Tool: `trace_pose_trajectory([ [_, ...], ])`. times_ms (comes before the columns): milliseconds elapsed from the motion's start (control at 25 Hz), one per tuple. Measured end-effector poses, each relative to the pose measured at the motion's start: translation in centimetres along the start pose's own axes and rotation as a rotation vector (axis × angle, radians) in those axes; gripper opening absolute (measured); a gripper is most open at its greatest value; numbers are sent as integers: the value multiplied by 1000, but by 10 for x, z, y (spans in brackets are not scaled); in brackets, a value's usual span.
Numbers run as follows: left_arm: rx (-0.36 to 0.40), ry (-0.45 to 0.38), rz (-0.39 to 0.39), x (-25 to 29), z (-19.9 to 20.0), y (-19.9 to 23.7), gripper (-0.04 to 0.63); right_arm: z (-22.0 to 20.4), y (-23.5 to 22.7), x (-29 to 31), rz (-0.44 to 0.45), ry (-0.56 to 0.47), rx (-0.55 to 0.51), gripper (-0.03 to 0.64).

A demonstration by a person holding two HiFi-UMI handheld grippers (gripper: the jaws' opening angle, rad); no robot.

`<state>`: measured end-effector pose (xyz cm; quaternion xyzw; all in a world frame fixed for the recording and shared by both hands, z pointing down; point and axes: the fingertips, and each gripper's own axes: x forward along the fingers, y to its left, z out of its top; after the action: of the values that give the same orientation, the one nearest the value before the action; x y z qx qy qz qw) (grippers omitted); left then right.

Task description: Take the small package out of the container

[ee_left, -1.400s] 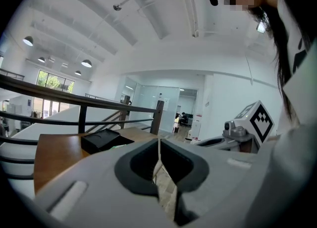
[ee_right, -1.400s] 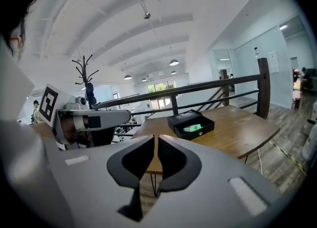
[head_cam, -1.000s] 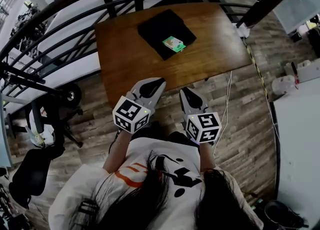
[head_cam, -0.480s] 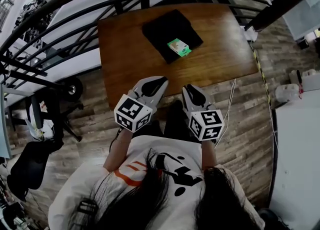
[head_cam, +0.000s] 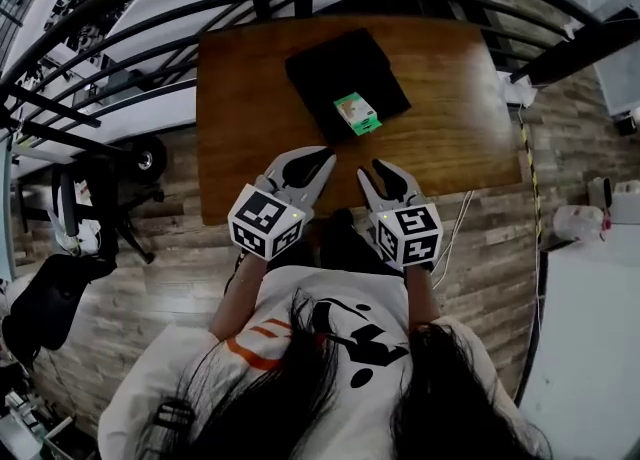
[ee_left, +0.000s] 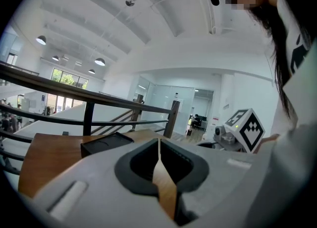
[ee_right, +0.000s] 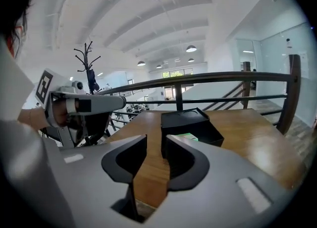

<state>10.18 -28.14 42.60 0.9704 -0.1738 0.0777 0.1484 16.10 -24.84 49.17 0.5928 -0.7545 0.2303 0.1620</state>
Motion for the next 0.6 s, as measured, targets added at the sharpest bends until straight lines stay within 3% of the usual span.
trace_pose_trajectory([
  [280, -18, 1, 90, 31, 8, 14, 2, -4, -29, 33, 118, 90, -121, 192],
  [600, -32, -12, 219, 39, 11, 32, 1, -27, -53, 77, 251, 230, -531, 256],
])
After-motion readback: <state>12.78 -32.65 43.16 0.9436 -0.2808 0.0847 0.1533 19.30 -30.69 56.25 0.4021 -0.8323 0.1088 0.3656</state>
